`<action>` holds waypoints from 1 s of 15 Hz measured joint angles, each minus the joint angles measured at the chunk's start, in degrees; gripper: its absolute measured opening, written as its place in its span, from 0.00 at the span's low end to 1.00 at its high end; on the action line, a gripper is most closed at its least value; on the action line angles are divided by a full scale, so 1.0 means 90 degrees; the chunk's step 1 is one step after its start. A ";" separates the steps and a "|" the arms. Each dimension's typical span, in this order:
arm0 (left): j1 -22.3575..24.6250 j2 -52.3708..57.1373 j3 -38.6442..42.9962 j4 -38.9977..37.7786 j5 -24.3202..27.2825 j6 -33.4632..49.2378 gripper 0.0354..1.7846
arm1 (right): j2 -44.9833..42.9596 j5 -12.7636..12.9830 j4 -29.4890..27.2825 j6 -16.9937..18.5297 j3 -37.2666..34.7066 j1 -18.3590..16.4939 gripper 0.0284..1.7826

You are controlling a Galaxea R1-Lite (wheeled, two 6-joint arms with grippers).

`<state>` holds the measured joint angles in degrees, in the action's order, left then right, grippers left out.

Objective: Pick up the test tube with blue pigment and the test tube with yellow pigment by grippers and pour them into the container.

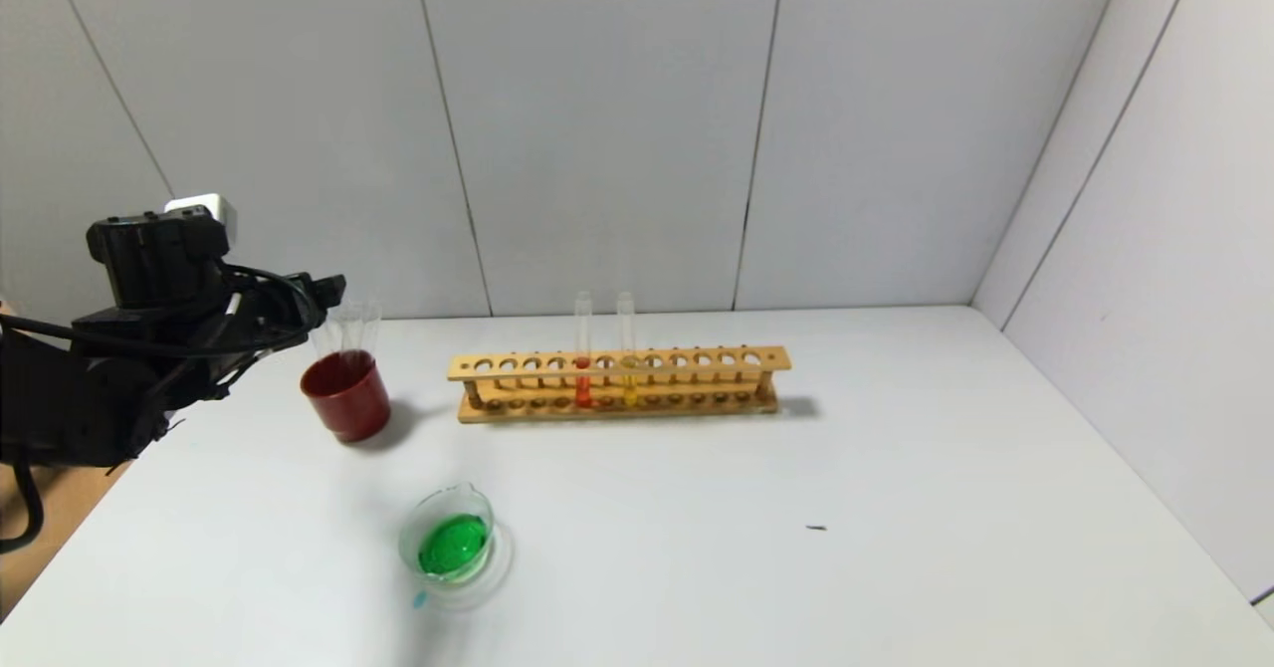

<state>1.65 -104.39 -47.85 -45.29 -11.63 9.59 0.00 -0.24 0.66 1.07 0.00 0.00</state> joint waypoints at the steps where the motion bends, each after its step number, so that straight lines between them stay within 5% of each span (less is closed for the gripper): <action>1: 0.0000 0.0074 0.0031 0.0007 0.0004 -0.0019 0.98 | 0.0000 0.0000 0.0000 0.0000 0.0000 0.0000 0.96; 11: 0.0163 0.1532 0.0935 0.0153 0.0012 -0.1154 0.98 | 0.0000 0.0000 0.0003 0.0000 0.0000 0.0003 0.96; 15: 0.0284 0.2663 0.1311 0.1010 -0.0416 -0.1581 0.98 | 0.0000 0.0000 0.0000 0.0000 0.0000 0.0003 0.96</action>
<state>4.21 -80.42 -36.05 -36.19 -15.37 -4.63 0.00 -0.24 0.66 1.07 0.00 0.02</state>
